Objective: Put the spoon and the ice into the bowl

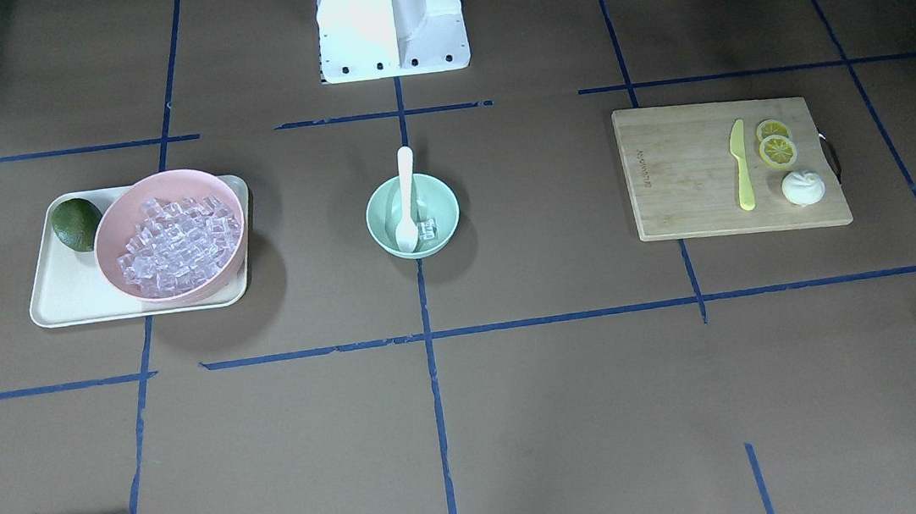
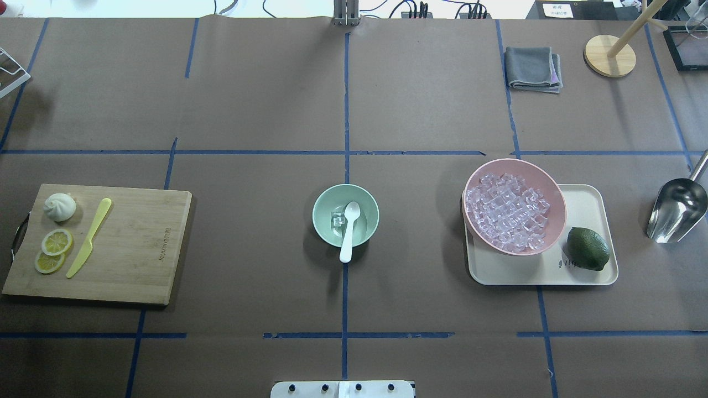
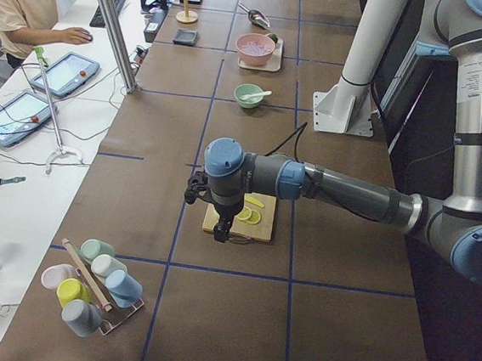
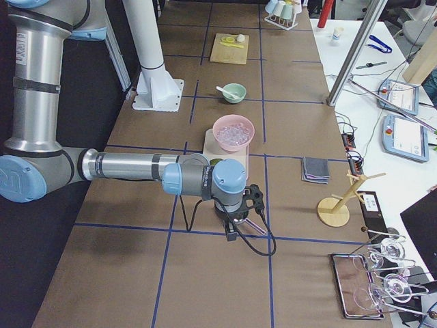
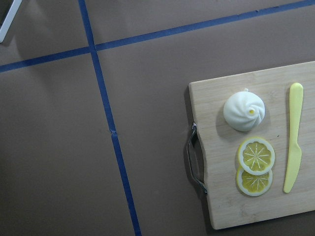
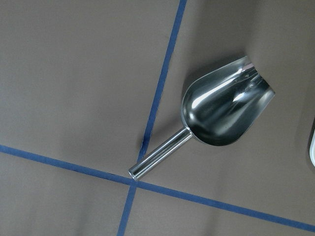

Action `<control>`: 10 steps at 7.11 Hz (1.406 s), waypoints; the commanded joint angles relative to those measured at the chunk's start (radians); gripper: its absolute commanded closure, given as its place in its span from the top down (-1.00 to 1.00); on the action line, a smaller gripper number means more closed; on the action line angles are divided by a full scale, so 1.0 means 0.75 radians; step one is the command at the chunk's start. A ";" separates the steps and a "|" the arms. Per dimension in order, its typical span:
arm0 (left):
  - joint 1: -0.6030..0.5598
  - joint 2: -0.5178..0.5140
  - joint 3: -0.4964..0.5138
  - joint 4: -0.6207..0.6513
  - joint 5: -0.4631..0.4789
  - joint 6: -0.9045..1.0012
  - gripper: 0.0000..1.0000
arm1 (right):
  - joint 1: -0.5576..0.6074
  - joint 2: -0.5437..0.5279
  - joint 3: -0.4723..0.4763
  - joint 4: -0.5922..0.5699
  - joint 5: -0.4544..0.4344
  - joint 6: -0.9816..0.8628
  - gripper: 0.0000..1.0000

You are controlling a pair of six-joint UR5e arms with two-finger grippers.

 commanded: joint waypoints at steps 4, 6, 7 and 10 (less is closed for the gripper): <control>0.002 0.066 -0.036 -0.017 -0.001 0.005 1.00 | -0.002 0.009 -0.005 0.018 0.007 0.002 1.00; 0.006 0.068 -0.040 -0.015 0.010 0.003 1.00 | -0.004 0.013 -0.035 0.018 0.000 0.013 1.00; 0.008 0.078 -0.041 -0.017 0.007 0.003 1.00 | -0.006 0.011 -0.033 0.018 0.007 0.019 1.00; 0.010 0.078 -0.032 -0.017 0.003 0.003 1.00 | -0.006 0.017 -0.035 0.018 0.005 0.021 1.00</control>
